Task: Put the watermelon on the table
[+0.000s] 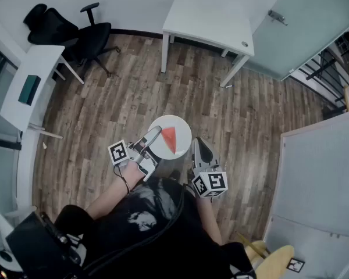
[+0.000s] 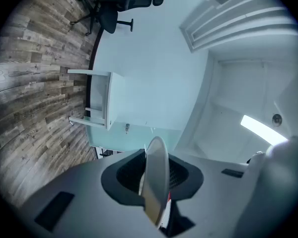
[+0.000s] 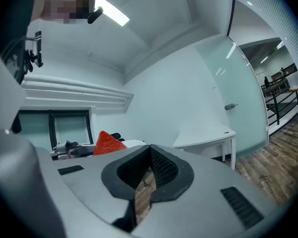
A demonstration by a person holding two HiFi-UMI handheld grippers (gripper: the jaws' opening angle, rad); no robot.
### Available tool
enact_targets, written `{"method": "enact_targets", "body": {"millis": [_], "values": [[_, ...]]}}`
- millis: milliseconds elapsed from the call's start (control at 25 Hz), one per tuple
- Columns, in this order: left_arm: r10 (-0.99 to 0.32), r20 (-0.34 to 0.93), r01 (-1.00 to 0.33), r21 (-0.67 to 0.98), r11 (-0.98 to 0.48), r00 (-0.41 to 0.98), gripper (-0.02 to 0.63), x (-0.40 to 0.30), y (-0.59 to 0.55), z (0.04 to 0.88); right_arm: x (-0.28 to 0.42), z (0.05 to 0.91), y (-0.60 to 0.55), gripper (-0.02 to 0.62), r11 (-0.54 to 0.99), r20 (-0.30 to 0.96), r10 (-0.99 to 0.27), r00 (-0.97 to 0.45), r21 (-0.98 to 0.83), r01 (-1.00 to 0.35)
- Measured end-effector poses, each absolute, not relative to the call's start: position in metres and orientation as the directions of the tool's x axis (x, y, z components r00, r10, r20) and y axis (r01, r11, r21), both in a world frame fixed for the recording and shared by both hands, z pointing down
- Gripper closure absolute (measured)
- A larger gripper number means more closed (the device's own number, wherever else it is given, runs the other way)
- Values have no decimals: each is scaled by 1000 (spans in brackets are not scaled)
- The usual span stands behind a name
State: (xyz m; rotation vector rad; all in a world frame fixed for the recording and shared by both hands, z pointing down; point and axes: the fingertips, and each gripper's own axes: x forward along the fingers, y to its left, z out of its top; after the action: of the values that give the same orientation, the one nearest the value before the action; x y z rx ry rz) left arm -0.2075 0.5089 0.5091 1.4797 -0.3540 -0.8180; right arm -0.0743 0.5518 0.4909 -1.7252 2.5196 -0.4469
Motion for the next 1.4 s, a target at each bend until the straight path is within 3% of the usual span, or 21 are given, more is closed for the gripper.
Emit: {"method": "enact_targets", "body": {"millis": [520, 920, 1120, 1400], "values": [[-681, -261, 284, 955, -81, 684, 532, -238, 505, 520, -98, 507, 546, 586, 320, 120, -920, -372, -315, -894], [-640, -259, 308, 951, -37, 723, 532, -264, 470, 536, -123, 527, 520, 586, 218, 167, -940, -298, -378, -900], [-600, -259, 307, 951, -23, 757, 532, -254, 445, 542, -114, 547, 494, 586, 160, 207, -941, -269, -428, -889], [-599, -238, 289, 957, -12, 765, 532, -207, 353, 553, -72, 554, 387, 586, 197, 208, -931, -300, -405, -893]]}}
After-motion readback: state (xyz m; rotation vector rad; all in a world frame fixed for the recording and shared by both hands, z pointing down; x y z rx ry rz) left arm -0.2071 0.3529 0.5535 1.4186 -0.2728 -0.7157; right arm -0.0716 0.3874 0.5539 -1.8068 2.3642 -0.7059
